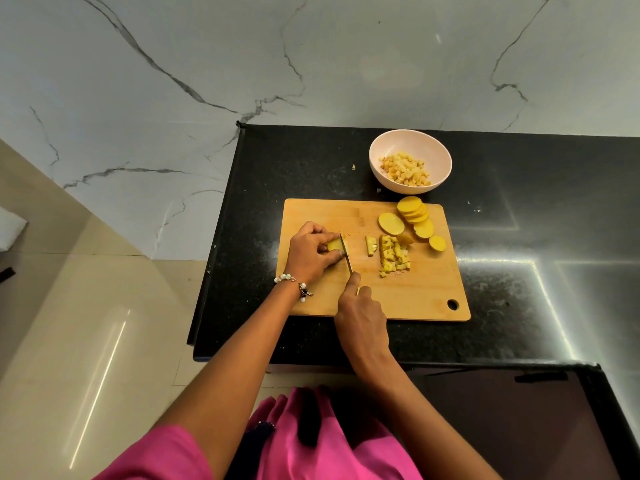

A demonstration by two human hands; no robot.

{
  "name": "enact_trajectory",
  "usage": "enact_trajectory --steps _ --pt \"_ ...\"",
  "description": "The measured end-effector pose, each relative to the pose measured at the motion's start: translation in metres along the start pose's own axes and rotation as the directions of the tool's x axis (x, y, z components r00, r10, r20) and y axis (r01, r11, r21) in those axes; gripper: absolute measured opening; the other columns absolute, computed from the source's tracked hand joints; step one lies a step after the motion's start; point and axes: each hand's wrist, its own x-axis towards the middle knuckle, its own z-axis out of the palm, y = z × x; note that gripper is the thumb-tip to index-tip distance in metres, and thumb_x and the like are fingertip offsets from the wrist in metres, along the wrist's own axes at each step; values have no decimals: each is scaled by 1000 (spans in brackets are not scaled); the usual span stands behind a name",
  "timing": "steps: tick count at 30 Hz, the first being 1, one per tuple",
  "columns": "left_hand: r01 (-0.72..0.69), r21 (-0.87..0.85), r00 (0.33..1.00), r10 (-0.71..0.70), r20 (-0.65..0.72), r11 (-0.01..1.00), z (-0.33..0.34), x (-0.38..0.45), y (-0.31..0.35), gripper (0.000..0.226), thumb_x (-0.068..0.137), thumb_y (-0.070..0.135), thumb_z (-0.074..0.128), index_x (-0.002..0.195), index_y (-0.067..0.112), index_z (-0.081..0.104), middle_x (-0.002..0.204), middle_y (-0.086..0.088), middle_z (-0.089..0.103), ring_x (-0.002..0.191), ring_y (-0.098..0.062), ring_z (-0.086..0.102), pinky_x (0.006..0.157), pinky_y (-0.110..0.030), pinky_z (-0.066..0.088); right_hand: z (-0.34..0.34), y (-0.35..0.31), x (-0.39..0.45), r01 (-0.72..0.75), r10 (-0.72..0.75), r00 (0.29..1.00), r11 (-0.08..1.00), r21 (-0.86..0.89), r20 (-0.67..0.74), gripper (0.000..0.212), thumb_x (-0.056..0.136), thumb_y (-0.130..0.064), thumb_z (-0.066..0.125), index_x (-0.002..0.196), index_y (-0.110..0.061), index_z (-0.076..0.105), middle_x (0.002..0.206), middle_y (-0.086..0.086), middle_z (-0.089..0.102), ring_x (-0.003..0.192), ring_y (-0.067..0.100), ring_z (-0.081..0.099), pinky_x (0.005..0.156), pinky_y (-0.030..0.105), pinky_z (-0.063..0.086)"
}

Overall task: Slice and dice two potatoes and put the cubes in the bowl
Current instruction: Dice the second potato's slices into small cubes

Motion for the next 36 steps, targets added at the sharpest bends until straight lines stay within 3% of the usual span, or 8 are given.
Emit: enact_trajectory --steps 12,21,27,30,36 --pt "13 0 1000 -13 6 1000 -2 -1 2 42 72 16 80 112 9 68 99 4 52 76 -8 52 67 -1 41 -1 6 6 -35 35 999 999 17 5 55 97 -2 26 149 0 9 121 19 51 97 35 60 75 38 47" --pt "0 -13 1000 0 17 1000 -3 -3 1 46 73 16 79 116 9 66 101 4 52 75 -2 49 70 1 39 -7 30 15 -150 154 988 967 207 -3 58 93 -7 35 148 -2 19 116 19 58 102 35 56 79 38 43" --pt "-4 -11 1000 3 -16 1000 -4 -6 -1 44 73 16 79 114 8 67 105 1 56 79 -4 54 73 -2 44 -9 15 21 -40 51 998 966 257 -37 50 93 -10 37 142 -6 32 107 18 62 92 35 59 66 35 39" --pt "-7 -13 999 7 -39 1000 -3 -7 0 39 74 14 78 111 7 68 105 -1 58 81 -8 57 74 -5 46 -9 11 22 -13 18 1000 977 212 -22 53 93 -9 36 145 -7 28 107 18 61 92 34 59 69 38 44" --pt "8 -35 999 -10 -38 999 -3 -5 0 36 74 12 77 109 6 69 103 0 57 81 -9 57 72 -5 46 -8 9 21 39 -37 999 993 114 -25 56 93 -7 34 147 -5 20 110 18 57 92 34 57 68 36 40"
